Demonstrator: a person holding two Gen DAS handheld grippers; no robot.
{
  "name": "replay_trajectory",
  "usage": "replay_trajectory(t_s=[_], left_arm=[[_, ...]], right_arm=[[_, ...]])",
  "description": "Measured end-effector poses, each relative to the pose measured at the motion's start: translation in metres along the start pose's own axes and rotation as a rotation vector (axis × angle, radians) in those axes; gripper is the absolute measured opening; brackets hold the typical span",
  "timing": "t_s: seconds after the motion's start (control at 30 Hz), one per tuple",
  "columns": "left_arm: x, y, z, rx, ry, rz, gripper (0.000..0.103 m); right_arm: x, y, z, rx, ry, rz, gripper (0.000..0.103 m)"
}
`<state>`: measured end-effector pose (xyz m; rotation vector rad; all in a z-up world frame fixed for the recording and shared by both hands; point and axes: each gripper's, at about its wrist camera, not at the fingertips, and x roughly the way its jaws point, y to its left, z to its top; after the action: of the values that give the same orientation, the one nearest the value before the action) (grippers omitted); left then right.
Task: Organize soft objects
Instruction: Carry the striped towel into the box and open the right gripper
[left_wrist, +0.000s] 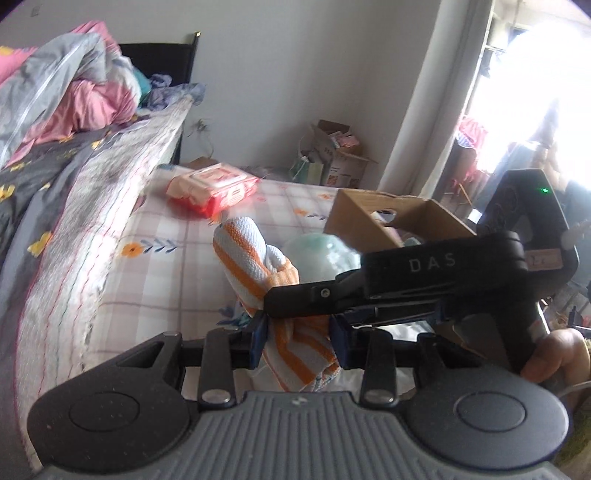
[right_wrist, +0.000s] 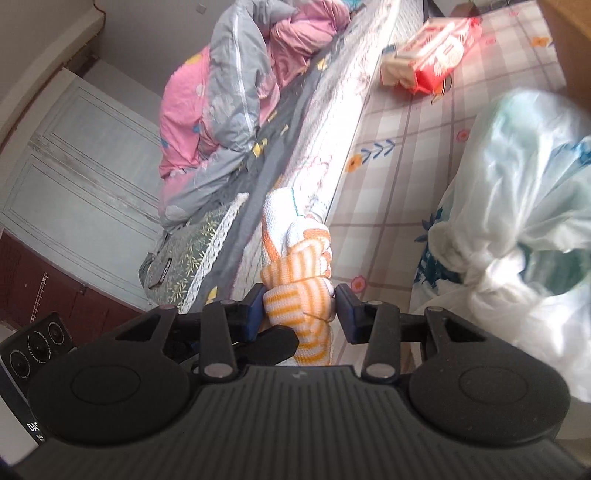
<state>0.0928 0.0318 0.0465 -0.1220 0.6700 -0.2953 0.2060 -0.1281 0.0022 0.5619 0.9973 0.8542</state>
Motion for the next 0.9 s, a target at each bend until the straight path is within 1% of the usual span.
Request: replay_trajectory(t_s=[0.1, 0.17, 0.23, 0.3, 0.33, 0.43, 0.5, 0.57, 0.63, 0.67, 0.73, 0.8, 0.87, 0.9], left_arm=[[0.01, -0.033, 0.015, 0.055, -0.012, -0.073, 0.039], [0.019, -0.056, 0.021, 0.085, -0.018, -0.13, 0.042], [0.03, -0.077, 0.024, 0.104, -0.013, -0.183, 0.049], [0.04, -0.093, 0.023, 0.119, -0.004, -0.22, 0.052], [0.045, -0.099, 0.022, 0.125, 0.006, -0.224, 0.052], [0.059, -0.106, 0.016, 0.125, 0.045, -0.22, 0.052], [0.066, -0.102, 0.014, 0.106, 0.068, -0.211, 0.052], [0.067, -0.094, 0.01, 0.092, 0.078, -0.188, 0.052], [0.068, -0.087, 0.008, 0.075, 0.085, -0.156, 0.056], [0.069, -0.085, 0.007, 0.065, 0.088, -0.144, 0.057], [0.067, -0.077, 0.006, 0.039, 0.094, -0.124, 0.06], [0.063, -0.071, 0.004, 0.02, 0.099, -0.104, 0.064], [0.062, -0.068, 0.002, 0.012, 0.102, -0.083, 0.066], [0.061, -0.066, 0.001, 0.01, 0.102, -0.075, 0.069]], right_arm=[[-0.047, -0.004, 0.004, -0.034, -0.087, -0.027, 0.038], [-0.081, -0.014, 0.007, -0.041, -0.137, -0.051, 0.037], [-0.113, -0.026, 0.008, -0.031, -0.173, -0.082, 0.037], [-0.147, -0.04, 0.009, -0.023, -0.218, -0.144, 0.036], [-0.163, -0.046, 0.009, -0.022, -0.238, -0.182, 0.036], [-0.209, -0.07, 0.009, -0.025, -0.287, -0.313, 0.036], [-0.233, -0.088, 0.009, -0.037, -0.292, -0.409, 0.036], [-0.247, -0.105, 0.009, -0.055, -0.268, -0.494, 0.036], [-0.253, -0.12, 0.01, -0.073, -0.234, -0.575, 0.037], [-0.252, -0.128, 0.011, -0.077, -0.207, -0.598, 0.037], [-0.247, -0.144, 0.012, -0.061, -0.147, -0.616, 0.037], [-0.233, -0.155, 0.011, -0.065, -0.054, -0.617, 0.038], [-0.214, -0.166, 0.01, -0.06, 0.044, -0.657, 0.04], [-0.207, -0.168, 0.008, -0.061, 0.072, -0.681, 0.04]])
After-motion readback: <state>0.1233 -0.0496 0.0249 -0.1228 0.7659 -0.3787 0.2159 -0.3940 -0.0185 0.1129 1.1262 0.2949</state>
